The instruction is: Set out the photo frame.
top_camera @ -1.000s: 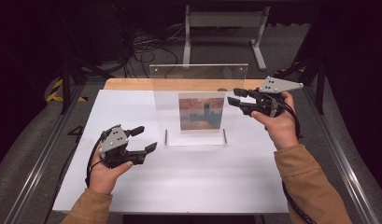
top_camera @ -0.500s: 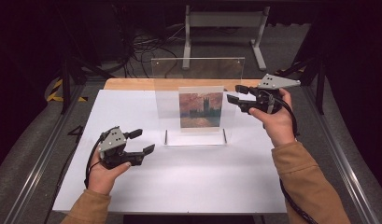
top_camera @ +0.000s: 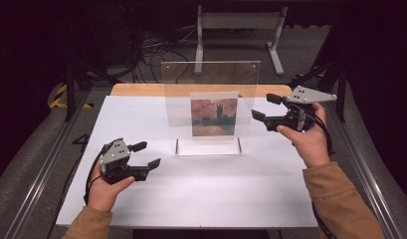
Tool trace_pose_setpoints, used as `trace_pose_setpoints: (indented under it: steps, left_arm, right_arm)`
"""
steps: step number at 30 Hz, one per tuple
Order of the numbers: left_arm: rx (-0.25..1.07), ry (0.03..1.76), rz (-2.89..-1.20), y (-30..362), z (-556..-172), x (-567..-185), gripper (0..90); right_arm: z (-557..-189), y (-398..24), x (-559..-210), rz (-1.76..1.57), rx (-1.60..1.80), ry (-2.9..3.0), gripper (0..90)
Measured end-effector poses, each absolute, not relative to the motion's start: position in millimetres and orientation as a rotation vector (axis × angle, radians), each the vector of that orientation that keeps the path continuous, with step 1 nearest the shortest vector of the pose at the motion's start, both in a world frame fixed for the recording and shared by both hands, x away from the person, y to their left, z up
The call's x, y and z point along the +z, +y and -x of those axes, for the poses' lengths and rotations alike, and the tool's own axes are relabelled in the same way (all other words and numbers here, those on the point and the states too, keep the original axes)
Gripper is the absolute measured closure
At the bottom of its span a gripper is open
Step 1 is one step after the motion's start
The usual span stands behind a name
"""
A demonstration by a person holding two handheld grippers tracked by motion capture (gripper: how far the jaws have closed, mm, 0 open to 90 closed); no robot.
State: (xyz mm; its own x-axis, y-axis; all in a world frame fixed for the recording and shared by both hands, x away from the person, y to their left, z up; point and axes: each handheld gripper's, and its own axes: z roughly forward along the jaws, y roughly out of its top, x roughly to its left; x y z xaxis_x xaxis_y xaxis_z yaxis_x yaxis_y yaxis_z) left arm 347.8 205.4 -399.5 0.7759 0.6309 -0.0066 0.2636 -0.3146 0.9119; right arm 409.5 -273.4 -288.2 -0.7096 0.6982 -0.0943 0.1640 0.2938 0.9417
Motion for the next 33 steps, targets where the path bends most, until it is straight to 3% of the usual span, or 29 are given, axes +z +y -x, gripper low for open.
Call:
trace_pose_setpoints:
  steps: [16,33]
  left_arm:
    - [0.448,0.756,-1.906,238.2,-328.6,-409.2,24.0]
    - [0.418,0.836,-1.883,257.7,-324.7,-429.7,20.3]
  right_arm:
    - [-366.6,-307.0,-304.1,-0.802,1.399,2.088,20.4]
    - [-335.2,-348.3,-370.6,-0.996,1.32,2.127,17.5]
